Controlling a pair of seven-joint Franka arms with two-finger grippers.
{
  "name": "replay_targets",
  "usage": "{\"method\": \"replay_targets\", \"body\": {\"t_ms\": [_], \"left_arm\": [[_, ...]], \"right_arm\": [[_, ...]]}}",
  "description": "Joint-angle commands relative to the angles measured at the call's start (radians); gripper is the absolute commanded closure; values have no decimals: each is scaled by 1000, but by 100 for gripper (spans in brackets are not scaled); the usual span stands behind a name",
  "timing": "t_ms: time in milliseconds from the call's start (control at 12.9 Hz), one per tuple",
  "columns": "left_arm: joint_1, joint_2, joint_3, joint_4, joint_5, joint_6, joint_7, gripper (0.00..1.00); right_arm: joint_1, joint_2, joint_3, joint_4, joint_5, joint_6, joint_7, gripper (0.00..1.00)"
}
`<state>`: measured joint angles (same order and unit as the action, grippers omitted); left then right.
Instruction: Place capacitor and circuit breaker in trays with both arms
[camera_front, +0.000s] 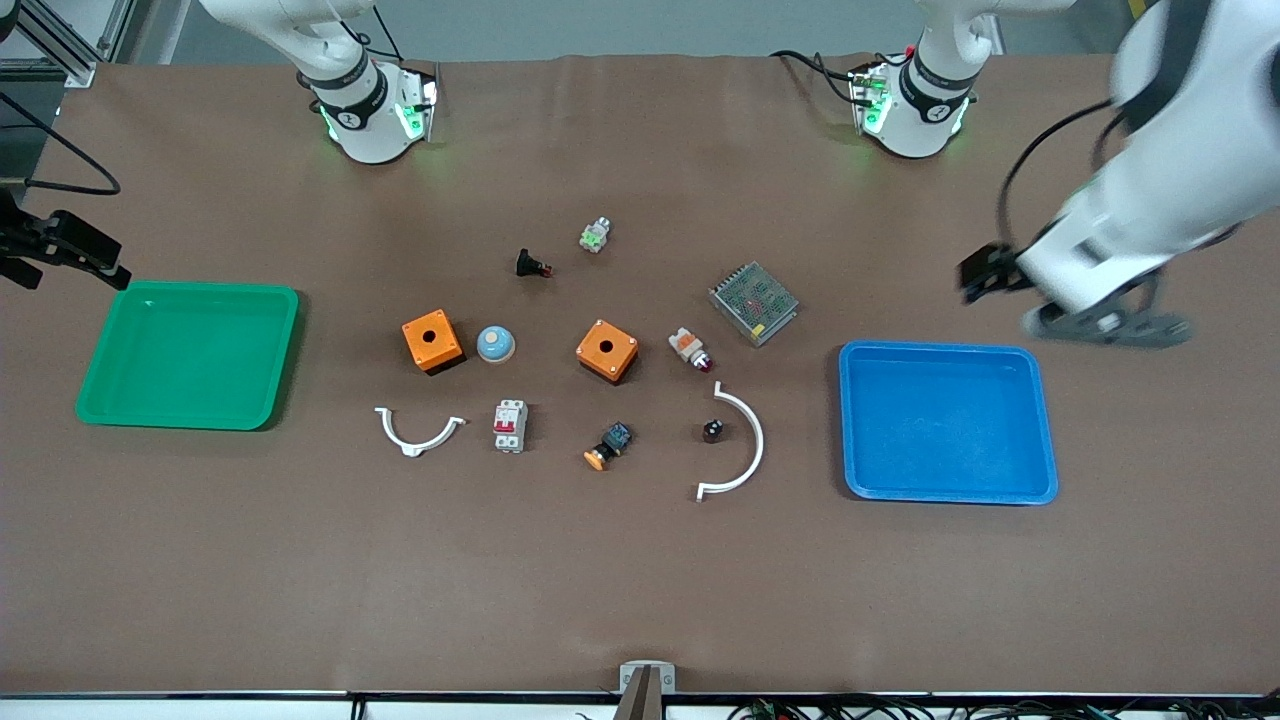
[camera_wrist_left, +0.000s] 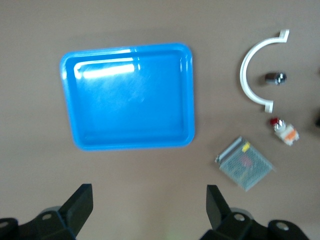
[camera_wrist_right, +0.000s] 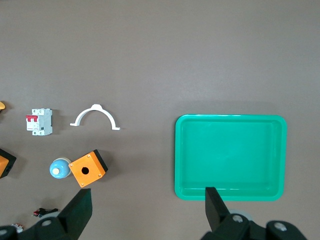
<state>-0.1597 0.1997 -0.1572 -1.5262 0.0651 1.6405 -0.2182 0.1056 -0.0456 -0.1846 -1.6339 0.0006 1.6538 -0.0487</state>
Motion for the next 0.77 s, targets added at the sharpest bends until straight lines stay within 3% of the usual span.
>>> {"method": "replay_targets", "body": {"t_ms": [0,310,465,697], "left_arm": [[-121,156,-2,69,64,74,-233,0],[-233,400,-2,123,62,299,-519,0],[-271,504,1,124,62,453,-649,0],[-296,595,-1,124,59,585,-679,6]], "right_arm": [[-10,-23,8,-24,2,9,-7,0],[11,-16,13,-69,1,21,-8,0],[87,1,13,-130,1,91,-5,0],[178,108,14,-142,2,138,0,0]]}}
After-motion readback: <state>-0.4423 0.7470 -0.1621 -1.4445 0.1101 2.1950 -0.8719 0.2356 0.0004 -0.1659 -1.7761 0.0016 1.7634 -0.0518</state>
